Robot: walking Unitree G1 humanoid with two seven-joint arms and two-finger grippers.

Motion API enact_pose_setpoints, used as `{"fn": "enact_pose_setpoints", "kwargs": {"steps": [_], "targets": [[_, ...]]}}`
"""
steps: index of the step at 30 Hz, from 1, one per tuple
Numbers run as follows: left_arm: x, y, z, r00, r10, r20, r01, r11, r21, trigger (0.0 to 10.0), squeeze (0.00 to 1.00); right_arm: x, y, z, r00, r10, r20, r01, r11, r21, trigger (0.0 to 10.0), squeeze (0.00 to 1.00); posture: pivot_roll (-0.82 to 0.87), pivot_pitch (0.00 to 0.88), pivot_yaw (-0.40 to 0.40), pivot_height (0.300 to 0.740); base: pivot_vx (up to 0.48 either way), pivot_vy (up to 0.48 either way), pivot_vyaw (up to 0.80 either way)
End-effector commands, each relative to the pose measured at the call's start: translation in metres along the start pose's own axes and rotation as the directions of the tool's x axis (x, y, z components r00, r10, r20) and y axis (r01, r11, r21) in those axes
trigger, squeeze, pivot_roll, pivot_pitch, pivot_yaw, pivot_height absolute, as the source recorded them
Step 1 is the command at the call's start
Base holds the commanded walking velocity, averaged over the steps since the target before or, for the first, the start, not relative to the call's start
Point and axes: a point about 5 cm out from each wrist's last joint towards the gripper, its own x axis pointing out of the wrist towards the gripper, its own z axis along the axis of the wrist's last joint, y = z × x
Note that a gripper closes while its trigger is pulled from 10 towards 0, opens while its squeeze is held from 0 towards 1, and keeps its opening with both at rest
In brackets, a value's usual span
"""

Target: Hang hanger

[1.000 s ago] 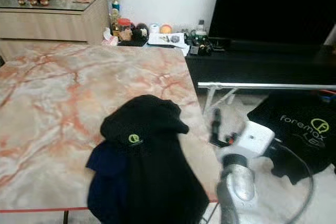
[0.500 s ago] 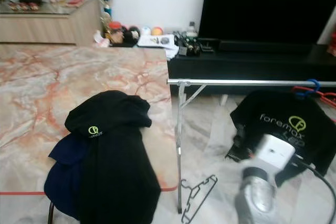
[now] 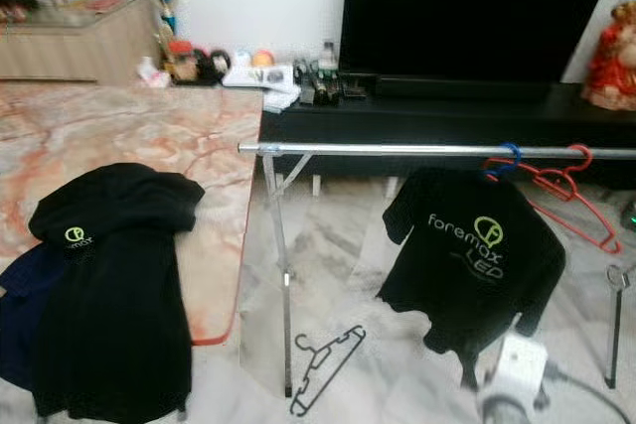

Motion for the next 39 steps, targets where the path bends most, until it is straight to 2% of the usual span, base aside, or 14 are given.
{"fn": "enact_pose_setpoints", "kwargs": {"steps": [1,3,4,6,7,12,15,19,20,22,29,39], "targets": [[0.0,0.003,0.003,1.0,0.008,0.013,-0.008,1.0,-0.007,10.0,0.0,0.002,0.007,-0.002,0.999,0.043,-0.003,-0.043,0.998,-0.047,10.0,0.0,0.05,0.0,-0.046,0.74,0.0,-0.48,0.0],[0.0,0.003,0.003,1.0,0.009,0.014,-0.008,1.0,-0.009,10.0,0.0,-0.001,0.011,-0.024,0.993,0.057,-0.1,-0.063,0.996,-0.065,10.0,0.0,0.05,0.0,-0.046,0.74,0.0,-0.48,0.0],[0.0,0.003,0.003,1.0,0.009,0.014,-0.008,1.0,-0.009,10.0,0.0,-0.001,0.011,-0.024,0.993,0.057,-0.1,-0.063,0.996,-0.065,10.0,0.0,0.05,0.0,-0.046,0.74,0.0,-0.48,0.0],[0.0,0.003,0.004,1.0,0.016,0.019,-0.016,1.0,-0.017,10.0,0.0,-0.007,0.013,-0.05,0.973,0.068,-0.219,-0.092,0.991,-0.101,10.0,0.0,0.06,0.0,-0.048,0.74,0.0,-0.48,0.0],[0.0,0.003,0.004,1.0,0.016,0.019,-0.016,1.0,-0.017,10.0,0.0,-0.007,0.013,-0.05,0.973,0.068,-0.219,-0.092,0.991,-0.101,10.0,0.0,0.06,0.0,-0.048,0.74,0.0,-0.48,0.0],[0.0,0.003,0.004,1.0,0.018,0.021,-0.018,1.0,-0.018,10.0,0.0,-0.019,0.012,-0.078,0.937,0.072,-0.342,-0.129,0.981,-0.148,10.0,0.0,0.06,0.0,-0.044,0.74,0.0,-0.48,0.0],[0.0,0.002,0.004,1.0,0.019,0.022,-0.018,1.0,-0.02,10.0,0.0,-0.021,0.01,-0.083,0.929,0.072,-0.364,-0.137,0.978,-0.156,10.0,0.0,0.06,0.0,-0.044,0.74,0.0,-0.48,0.0],[0.0,0.002,0.004,1.0,0.021,0.022,-0.021,1.0,-0.019,10.0,0.0,-0.023,0.002,-0.088,0.922,0.063,-0.382,-0.125,0.982,-0.139,10.0,0.0,0.06,0.0,-0.036,0.74,0.0,-0.48,0.0],[0.0,0.003,0.003,1.0,0.023,0.02,-0.023,1.0,-0.012,10.0,0.0,-0.024,-0.005,-0.09,0.918,0.058,-0.393,-0.119,0.984,-0.132,10.0,0.0,0.05,0.0,-0.034,0.74,0.0,-0.48,0.0],[0.0,0.003,0.003,1.0,0.024,0.019,-0.024,1.0,-0.01,10.0,0.0,-0.025,-0.006,-0.09,0.917,0.058,-0.395,-0.119,0.984,-0.132,10.0,0.0,0.05,0.0,-0.033,0.74,0.0,-0.48,0.0],[0.0,0.004,0.004,0.998,0.04,0.038,-0.038,0.998,-0.049,10.0,0.0,-0.027,-0.018,-0.094,0.907,0.048,-0.418,-0.11,0.986,-0.126,10.0,0.0,0.05,0.0,-0.031,0.74,0.0,0.0,0.0],[0.0,0.003,0.006,0.998,0.036,0.045,-0.034,0.998,-0.05,10.0,0.0,-0.027,-0.013,-0.093,0.9,0.085,-0.428,-0.162,0.976,-0.146,10.0,0.0,0.05,0.0,-0.034,0.74,0.1,0.0,0.0]]}}
